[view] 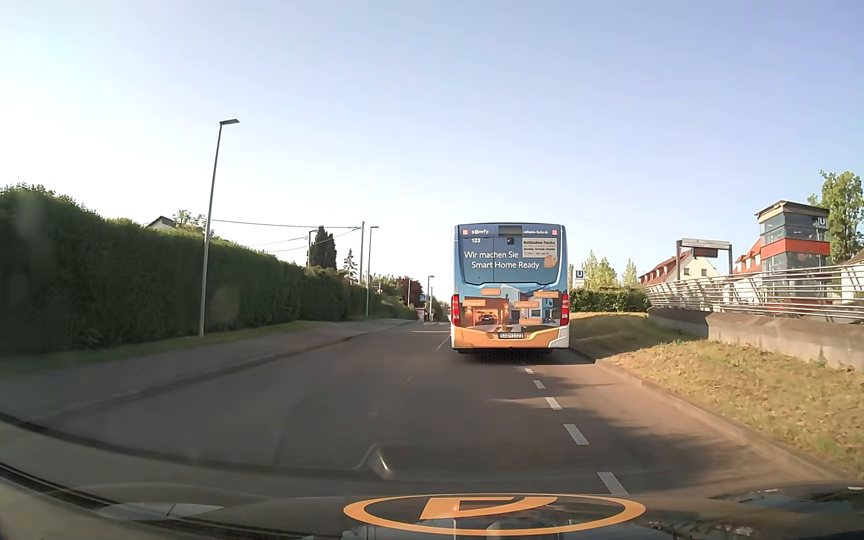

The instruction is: Follow the waypoints while adhering to traffic rules and regulations

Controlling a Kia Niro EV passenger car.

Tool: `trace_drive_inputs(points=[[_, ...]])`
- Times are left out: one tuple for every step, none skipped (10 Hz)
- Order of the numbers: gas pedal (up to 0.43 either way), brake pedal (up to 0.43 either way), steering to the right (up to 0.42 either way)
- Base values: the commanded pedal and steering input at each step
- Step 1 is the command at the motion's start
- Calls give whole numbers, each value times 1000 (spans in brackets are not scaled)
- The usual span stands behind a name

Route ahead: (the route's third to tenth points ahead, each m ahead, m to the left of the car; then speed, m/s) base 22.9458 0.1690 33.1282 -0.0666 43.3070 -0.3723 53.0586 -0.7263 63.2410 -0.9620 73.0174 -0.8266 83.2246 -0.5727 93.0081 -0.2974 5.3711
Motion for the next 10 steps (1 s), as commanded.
trace_drive_inputs(points=[[59, 0, 3], [59, 0, 3], [59, 0, 3], [59, 0, 3], [59, 0, 3], [59, 0, 3], [59, 0, 3], [59, 0, 3], [110, 0, 3], [138, 0, 2]])
